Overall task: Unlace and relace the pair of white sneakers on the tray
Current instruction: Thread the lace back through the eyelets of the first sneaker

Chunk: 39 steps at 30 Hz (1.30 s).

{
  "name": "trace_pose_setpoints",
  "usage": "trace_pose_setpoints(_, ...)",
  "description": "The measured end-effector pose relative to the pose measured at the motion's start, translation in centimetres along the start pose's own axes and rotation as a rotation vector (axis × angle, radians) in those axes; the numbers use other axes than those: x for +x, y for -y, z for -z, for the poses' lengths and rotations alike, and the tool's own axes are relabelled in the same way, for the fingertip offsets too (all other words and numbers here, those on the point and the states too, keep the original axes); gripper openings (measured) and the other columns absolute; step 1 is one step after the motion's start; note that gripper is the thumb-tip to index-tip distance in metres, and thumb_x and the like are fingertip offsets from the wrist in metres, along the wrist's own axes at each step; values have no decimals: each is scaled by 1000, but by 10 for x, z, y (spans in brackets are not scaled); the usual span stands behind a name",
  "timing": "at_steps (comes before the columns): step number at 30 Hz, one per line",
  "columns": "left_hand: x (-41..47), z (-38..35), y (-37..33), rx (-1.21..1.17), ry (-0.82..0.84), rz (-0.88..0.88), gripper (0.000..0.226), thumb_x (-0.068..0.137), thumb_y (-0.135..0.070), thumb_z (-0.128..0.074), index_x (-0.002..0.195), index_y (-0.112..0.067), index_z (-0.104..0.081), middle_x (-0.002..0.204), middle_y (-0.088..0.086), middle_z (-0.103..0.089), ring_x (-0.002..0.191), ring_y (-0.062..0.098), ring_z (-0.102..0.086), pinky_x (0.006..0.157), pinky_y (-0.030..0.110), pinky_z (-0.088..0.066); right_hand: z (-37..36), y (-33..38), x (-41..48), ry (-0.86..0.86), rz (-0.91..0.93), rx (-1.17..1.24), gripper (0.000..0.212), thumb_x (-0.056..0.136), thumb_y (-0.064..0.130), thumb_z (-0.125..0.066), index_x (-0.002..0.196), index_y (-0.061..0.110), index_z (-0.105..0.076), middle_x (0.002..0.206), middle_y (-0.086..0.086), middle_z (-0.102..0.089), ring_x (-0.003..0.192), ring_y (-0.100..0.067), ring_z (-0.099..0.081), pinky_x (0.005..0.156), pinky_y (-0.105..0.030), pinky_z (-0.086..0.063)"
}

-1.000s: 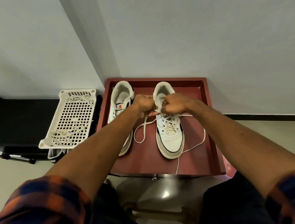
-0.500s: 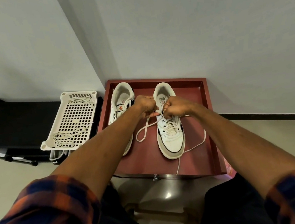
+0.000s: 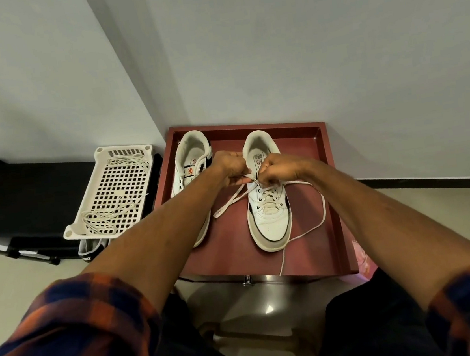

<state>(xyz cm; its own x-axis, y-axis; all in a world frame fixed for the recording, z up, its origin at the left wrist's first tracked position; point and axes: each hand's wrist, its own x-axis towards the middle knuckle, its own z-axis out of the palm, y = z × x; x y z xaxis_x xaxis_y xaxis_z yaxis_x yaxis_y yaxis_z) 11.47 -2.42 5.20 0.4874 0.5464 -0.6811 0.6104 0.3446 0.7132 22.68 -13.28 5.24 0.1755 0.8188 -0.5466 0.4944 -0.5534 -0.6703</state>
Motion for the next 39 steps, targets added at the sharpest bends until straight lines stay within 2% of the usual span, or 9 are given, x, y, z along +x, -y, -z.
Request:
trace_pose_setpoints(5, 2, 2, 0, -2, 4, -4, 35, 85, 17, -62, 87, -19, -64, 83, 14, -71, 66, 24, -69, 63, 35, -60, 1, 3, 7, 11, 16, -84, 31, 91, 21, -73, 61, 19, -68, 67, 1, -68, 67, -10, -60, 68, -27, -49)
trace_pose_setpoints(8, 4, 1, 1, -10, 7, -9, 34, 86, 16, -61, 88, -17, -63, 85, 13, -71, 74, 26, -72, 66, 39, -61, 8, 1, -1, 0, 20, 21, 41, 85, 5, -71, 47, 19, -66, 53, 2, -61, 49, -5, -51, 56, -22, -42)
trace_pose_setpoints(12, 10, 4, 4, -27, -3, -5, 35, 84, 18, -60, 87, -17, -63, 93, 19, -73, 85, 34, -74, 77, 46, -60, 8, 5, 0, -28, 3, 15, 25, 89, 19, -70, 65, 14, -73, 55, 7, -61, 47, -2, -45, 50, -18, -38)
trace_pose_setpoints(16, 10, 2, 5, -14, 10, -27, 35, 84, 18, -60, 96, -14, -66, 91, 16, -72, 68, 25, -71, 57, 36, -62, 2, 7, -2, 15, 32, -67, 26, 88, 15, -70, 62, 16, -72, 62, 4, -68, 62, -8, -59, 65, -24, -49)
trace_pose_setpoints(22, 7, -1, 5, -26, -19, -73, 39, 82, 22, -58, 111, -3, -67, 98, 20, -71, 67, 27, -69, 36, 25, -49, 6, 1, -7, -46, 36, 89, 39, 85, 4, -64, 49, 18, -68, 52, 4, -61, 48, -3, -50, 54, -21, -39)
trace_pose_setpoints(26, 12, -4, 7, -18, -37, -80, 41, 79, 21, -60, 111, -4, -67, 102, 19, -73, 75, 30, -72, 45, 30, -56, 6, 6, -5, -10, 16, -88, 13, 87, 24, -74, 80, 18, -82, 80, 2, -77, 75, -11, -69, 70, -27, -53)
trace_pose_setpoints(31, 13, -4, 8, -10, -31, -75, 43, 83, 18, -59, 116, -7, -66, 101, 17, -73, 68, 22, -70, 49, 30, -59, 11, 8, -18, 1, 61, 71, 38, 85, 4, -65, 51, 20, -73, 61, 0, -71, 71, -16, -69, 68, -22, -49)
trace_pose_setpoints(34, 17, -4, 8, -16, -42, -59, 45, 82, 17, -62, 119, -9, -64, 101, 17, -73, 68, 24, -72, 52, 33, -60, 21, 3, -27, -39, 112, 195, 22, 73, 19, -62, 54, 22, -74, 68, -6, -71, 75, -15, -65, 75, -29, -47)
trace_pose_setpoints(39, 20, -5, 10, -39, -50, -45, 42, 84, 15, -62, 118, -9, -63, 103, 17, -73, 71, 25, -72, 56, 35, -61, 22, -23, -45, -107, 92, 276, 17, 66, 28, -70, 60, 13, -74, 54, -1, -63, 51, -8, -38, 49, -22, -28)
